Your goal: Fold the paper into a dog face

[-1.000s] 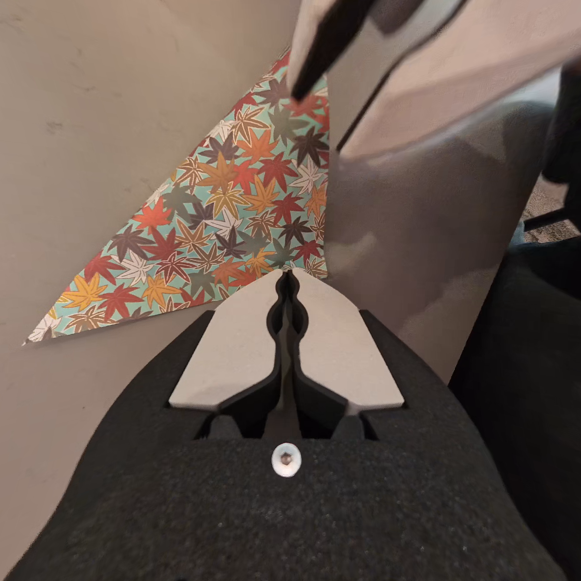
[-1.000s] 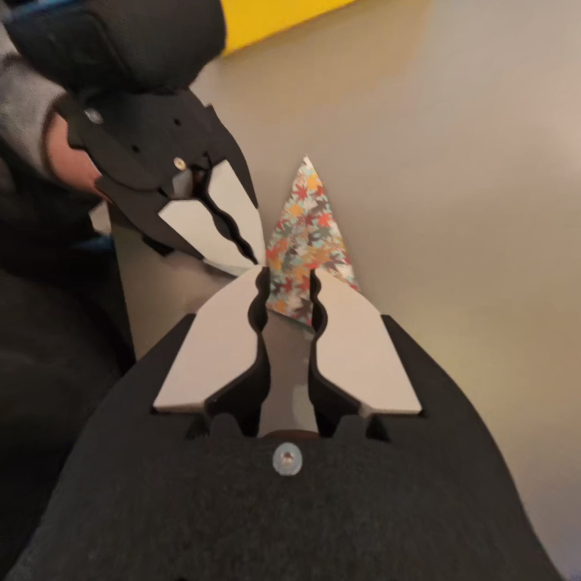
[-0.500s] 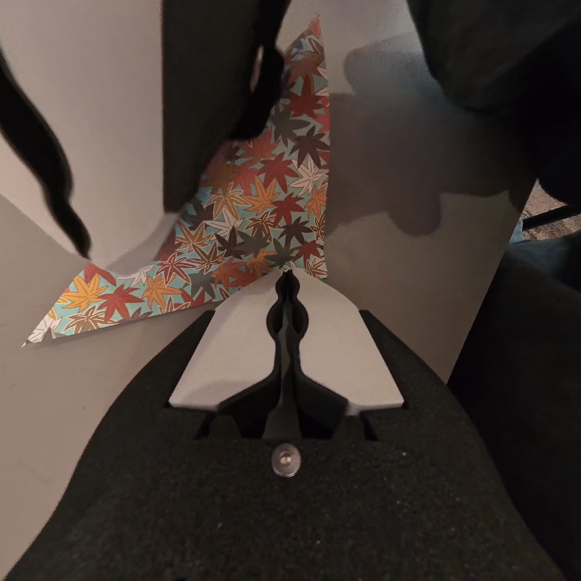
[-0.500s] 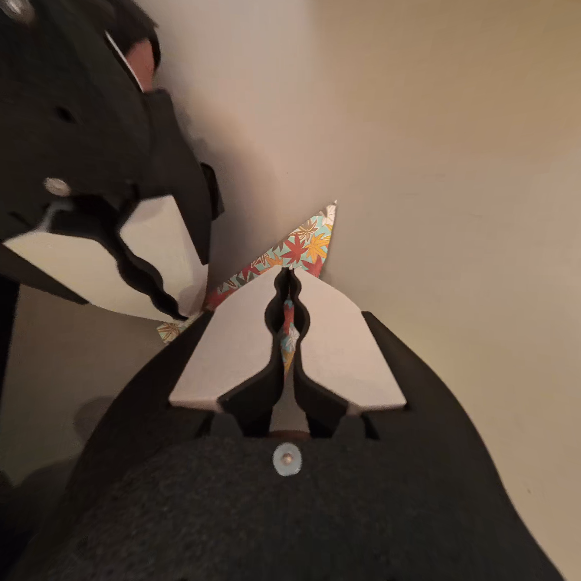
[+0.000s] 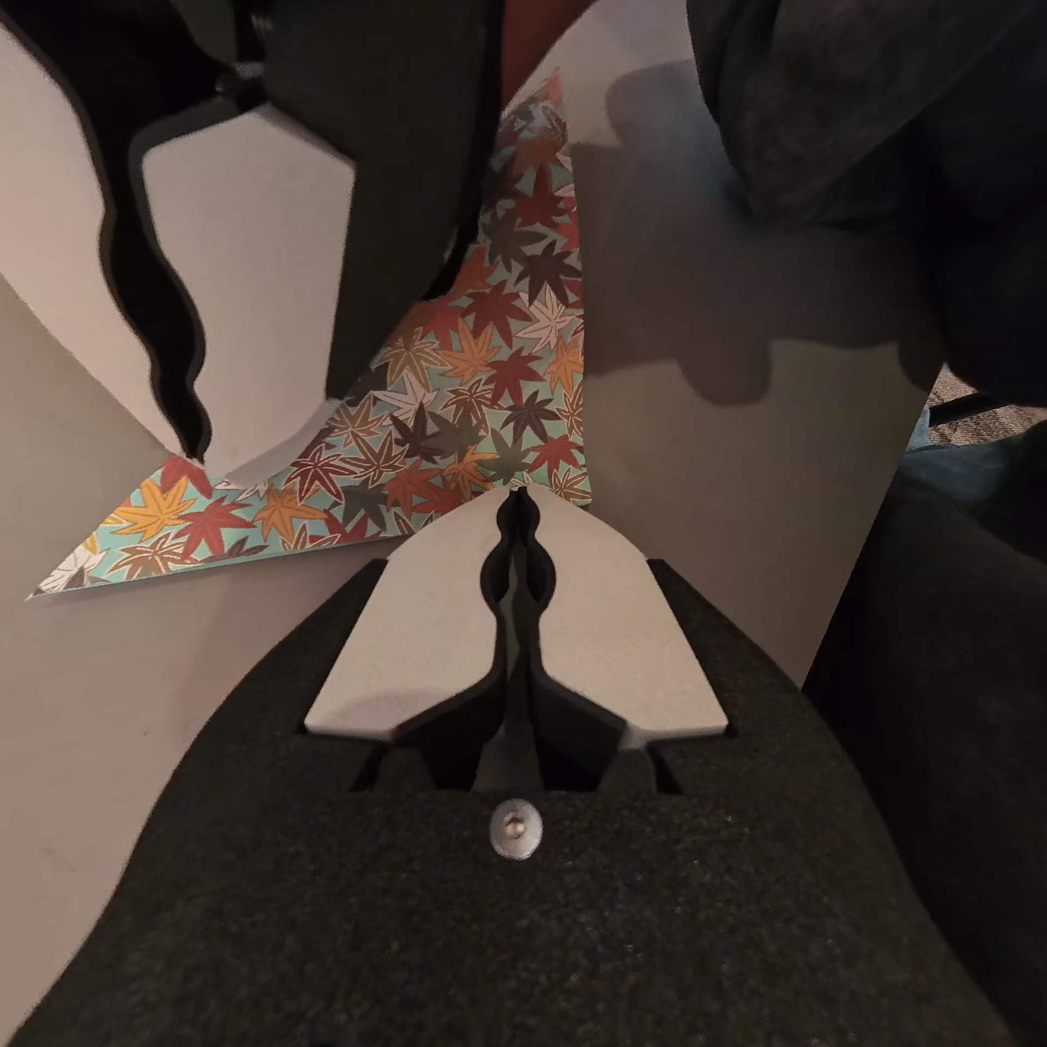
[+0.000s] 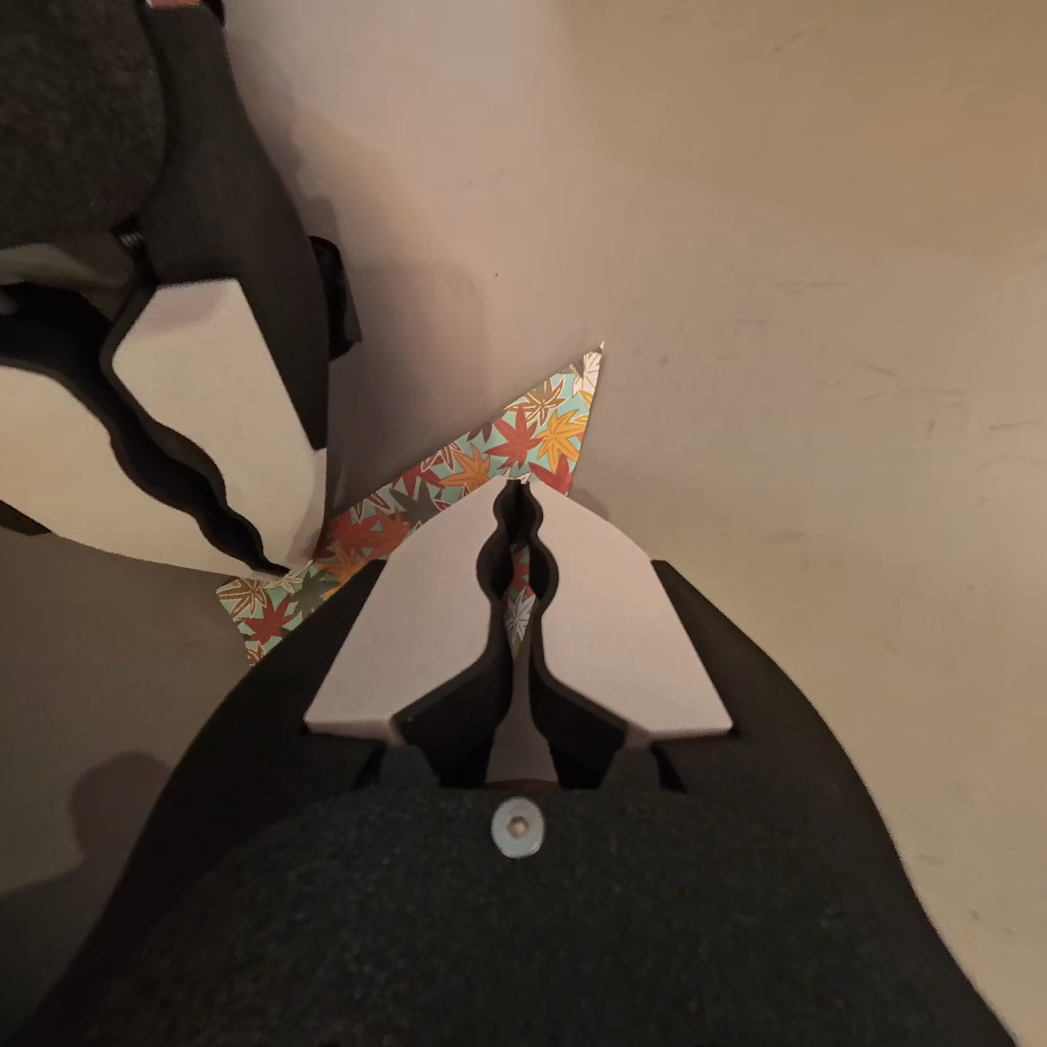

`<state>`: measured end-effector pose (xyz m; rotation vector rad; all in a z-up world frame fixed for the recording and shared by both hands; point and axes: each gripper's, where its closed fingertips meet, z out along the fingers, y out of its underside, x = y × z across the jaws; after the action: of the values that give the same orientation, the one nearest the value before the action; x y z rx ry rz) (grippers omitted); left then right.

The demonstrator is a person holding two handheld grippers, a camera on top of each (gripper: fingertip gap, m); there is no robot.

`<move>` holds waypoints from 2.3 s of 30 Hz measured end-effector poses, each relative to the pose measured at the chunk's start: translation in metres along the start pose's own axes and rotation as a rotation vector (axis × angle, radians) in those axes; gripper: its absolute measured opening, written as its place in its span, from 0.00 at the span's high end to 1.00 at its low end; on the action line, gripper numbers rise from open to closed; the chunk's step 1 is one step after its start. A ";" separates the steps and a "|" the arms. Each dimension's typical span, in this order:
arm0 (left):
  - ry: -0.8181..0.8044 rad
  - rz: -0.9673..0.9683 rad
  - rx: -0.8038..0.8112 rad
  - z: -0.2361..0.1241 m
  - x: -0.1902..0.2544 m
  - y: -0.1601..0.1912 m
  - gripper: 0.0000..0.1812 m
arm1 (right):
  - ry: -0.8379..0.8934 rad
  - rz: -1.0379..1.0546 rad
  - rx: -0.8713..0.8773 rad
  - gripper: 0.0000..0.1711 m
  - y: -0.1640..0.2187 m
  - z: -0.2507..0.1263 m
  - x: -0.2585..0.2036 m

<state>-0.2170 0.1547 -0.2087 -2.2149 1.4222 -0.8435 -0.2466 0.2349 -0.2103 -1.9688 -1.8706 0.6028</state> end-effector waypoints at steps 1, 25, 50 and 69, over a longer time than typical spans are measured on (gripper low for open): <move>0.008 -0.016 0.001 0.000 0.000 0.000 1.00 | 0.001 0.004 0.007 1.00 0.000 0.000 0.000; -0.188 0.126 0.012 -0.024 -0.095 -0.012 1.00 | 0.068 -0.050 0.050 1.00 0.000 0.001 0.000; -0.191 0.126 0.027 -0.024 -0.095 -0.012 1.00 | 0.297 -0.080 0.066 1.00 0.006 -0.004 0.009; -0.205 0.132 0.018 -0.023 -0.096 -0.013 1.00 | 0.317 -0.016 0.035 1.00 0.036 -0.022 0.000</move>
<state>-0.2530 0.2470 -0.2107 -2.0998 1.4365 -0.5650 -0.2045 0.2331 -0.2107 -1.8963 -1.6685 0.2946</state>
